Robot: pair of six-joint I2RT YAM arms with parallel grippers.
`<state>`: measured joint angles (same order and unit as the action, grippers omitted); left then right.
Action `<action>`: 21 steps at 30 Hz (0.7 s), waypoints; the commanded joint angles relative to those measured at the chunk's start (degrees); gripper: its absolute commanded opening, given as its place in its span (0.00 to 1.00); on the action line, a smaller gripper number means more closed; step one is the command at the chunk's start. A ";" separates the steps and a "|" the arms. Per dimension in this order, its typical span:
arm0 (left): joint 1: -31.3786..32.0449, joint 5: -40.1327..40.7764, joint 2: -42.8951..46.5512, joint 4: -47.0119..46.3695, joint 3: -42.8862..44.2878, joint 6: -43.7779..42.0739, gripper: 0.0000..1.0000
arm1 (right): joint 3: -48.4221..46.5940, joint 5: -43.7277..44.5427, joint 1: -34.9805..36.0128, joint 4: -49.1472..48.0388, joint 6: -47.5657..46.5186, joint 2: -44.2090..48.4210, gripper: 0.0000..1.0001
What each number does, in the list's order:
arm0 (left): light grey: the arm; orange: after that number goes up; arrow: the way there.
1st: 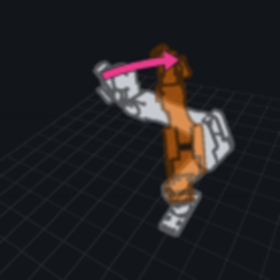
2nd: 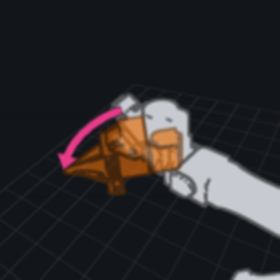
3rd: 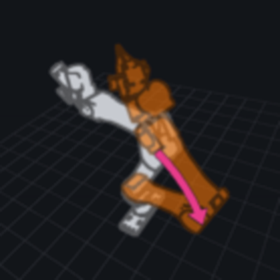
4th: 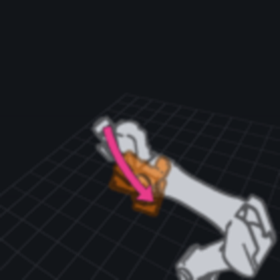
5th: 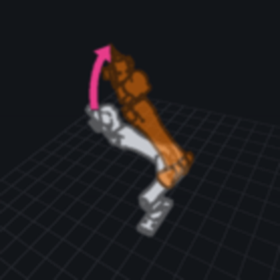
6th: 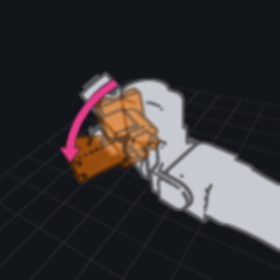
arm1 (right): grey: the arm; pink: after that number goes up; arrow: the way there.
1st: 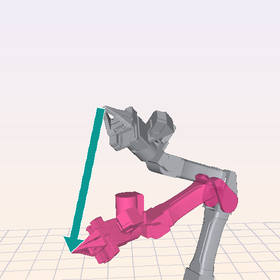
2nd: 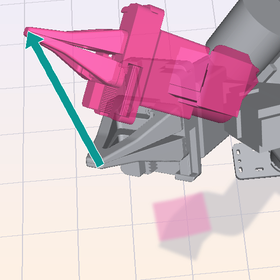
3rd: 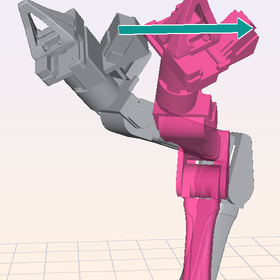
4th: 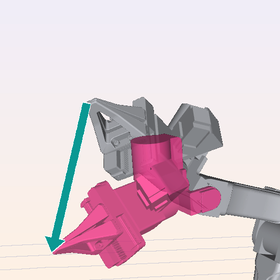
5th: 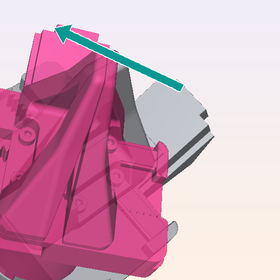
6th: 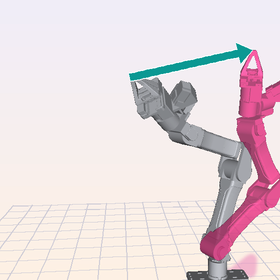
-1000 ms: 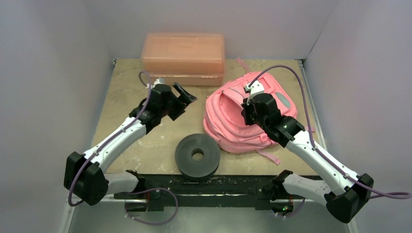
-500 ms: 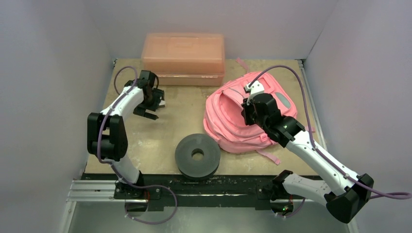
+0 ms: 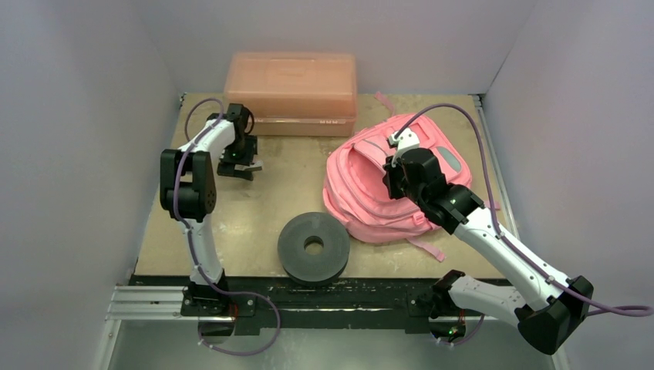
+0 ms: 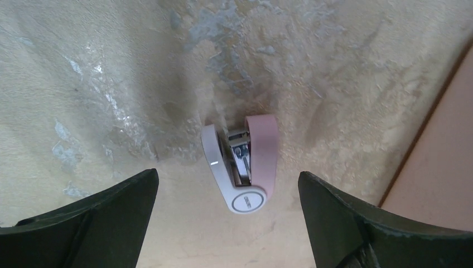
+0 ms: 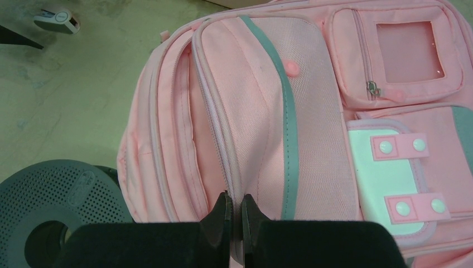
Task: Pack the student bag
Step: Pick up the stationery from the center of the board.
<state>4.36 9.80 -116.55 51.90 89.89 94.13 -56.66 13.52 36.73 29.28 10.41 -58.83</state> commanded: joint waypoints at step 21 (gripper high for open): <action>-0.23 -0.42 -2.17 4.42 3.98 7.77 0.75 | -3.85 -3.15 0.92 -5.94 0.93 1.79 0.00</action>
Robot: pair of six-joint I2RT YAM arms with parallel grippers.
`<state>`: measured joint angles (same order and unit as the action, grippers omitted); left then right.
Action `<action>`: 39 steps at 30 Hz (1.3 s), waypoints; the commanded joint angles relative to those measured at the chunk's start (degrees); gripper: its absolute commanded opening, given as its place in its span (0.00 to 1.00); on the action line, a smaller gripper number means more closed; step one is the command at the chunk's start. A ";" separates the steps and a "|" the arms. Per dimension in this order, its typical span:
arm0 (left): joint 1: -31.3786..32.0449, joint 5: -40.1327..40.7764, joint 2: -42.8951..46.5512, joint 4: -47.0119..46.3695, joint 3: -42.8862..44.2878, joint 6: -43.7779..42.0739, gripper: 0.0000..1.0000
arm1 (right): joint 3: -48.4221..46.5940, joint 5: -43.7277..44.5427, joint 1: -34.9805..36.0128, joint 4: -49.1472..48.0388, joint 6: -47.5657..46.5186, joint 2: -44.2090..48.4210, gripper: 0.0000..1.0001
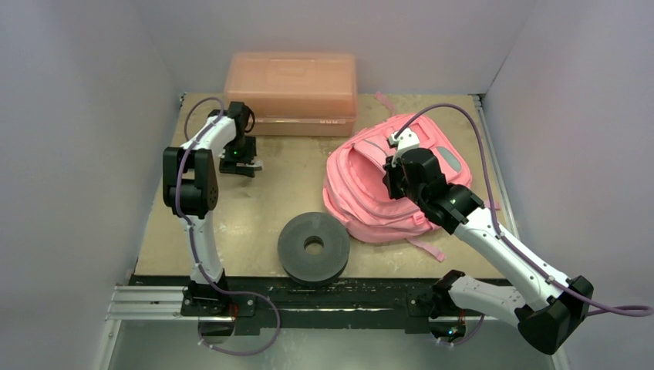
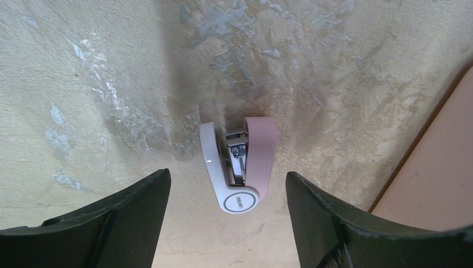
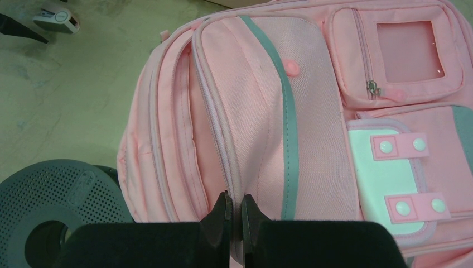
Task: Pack the student bag
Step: Pick up the stationery from the center of the board.
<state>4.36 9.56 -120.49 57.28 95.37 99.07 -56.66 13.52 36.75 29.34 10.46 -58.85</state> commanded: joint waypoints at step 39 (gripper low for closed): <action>21.43 -16.49 33.11 -23.89 -23.10 -20.08 0.38 | -4.41 -1.87 0.88 -5.80 0.10 1.13 0.00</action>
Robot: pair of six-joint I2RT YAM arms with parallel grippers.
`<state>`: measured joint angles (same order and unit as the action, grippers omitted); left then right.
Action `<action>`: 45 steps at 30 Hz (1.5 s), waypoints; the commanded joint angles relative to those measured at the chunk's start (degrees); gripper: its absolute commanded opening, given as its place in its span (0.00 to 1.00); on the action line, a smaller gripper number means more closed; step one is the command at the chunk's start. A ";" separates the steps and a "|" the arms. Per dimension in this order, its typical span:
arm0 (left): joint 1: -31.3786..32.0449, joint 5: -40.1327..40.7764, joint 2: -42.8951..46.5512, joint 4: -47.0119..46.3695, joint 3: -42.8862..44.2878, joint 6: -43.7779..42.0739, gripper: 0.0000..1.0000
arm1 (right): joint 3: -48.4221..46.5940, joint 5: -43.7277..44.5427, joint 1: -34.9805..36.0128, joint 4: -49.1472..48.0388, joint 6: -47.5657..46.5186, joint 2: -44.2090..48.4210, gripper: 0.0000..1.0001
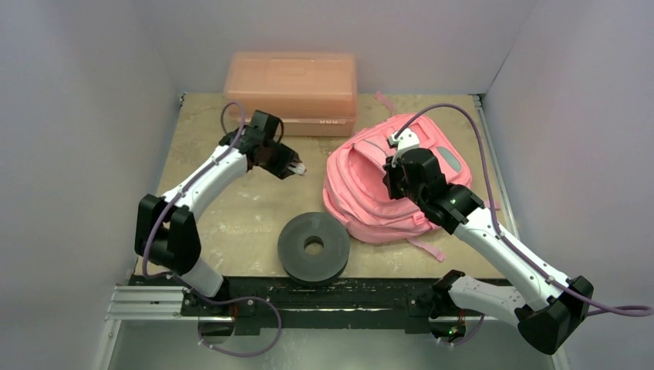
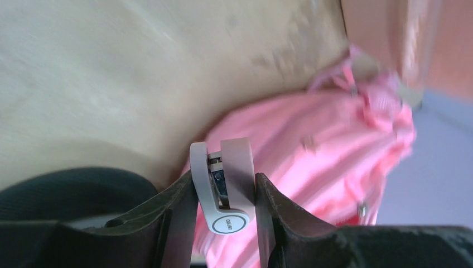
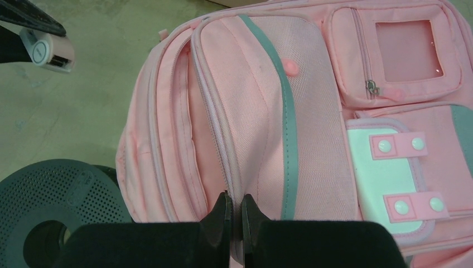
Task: Pack the student bag
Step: Pick up the stationery from the center of the board, then place the stationery in the student bag.
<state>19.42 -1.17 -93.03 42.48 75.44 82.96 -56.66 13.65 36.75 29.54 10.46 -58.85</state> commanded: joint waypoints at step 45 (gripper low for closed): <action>22.13 -5.21 10.84 -40.46 -10.27 -24.86 0.70 | -5.63 -0.02 0.91 -3.91 0.81 4.62 0.00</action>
<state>45.47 -3.07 -89.54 0.30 66.08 67.46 -58.28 15.03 36.71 31.77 11.25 -57.54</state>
